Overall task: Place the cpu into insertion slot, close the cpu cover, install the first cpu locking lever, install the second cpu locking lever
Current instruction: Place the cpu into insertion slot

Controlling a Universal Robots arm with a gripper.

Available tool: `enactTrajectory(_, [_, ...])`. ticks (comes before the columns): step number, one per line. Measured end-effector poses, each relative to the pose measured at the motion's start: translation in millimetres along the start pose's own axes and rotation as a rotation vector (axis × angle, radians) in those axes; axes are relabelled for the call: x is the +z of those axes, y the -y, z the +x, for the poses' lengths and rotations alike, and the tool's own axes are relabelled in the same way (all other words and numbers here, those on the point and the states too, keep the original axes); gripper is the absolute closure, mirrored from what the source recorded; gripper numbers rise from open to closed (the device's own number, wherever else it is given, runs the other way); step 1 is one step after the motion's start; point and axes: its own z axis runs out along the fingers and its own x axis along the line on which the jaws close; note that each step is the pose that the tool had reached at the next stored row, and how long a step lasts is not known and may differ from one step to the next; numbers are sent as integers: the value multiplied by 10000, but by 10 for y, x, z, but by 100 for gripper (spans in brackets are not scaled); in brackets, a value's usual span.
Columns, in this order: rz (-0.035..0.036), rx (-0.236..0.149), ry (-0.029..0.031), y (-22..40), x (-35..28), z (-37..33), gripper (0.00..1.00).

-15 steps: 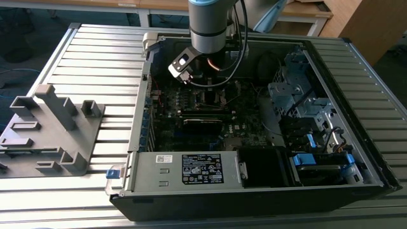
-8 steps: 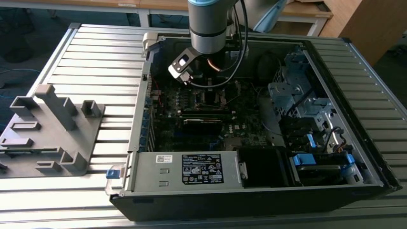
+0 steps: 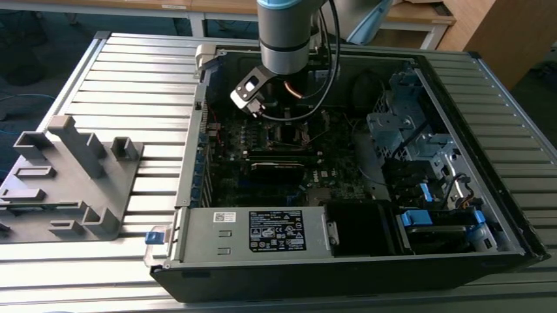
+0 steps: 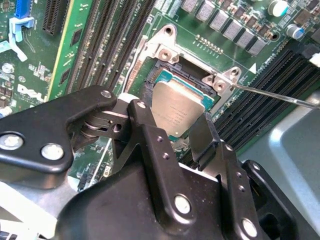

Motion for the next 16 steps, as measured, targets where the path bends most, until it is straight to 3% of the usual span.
enactTrajectory(16, [5, -205, -24, 3, 19, -10, 47])
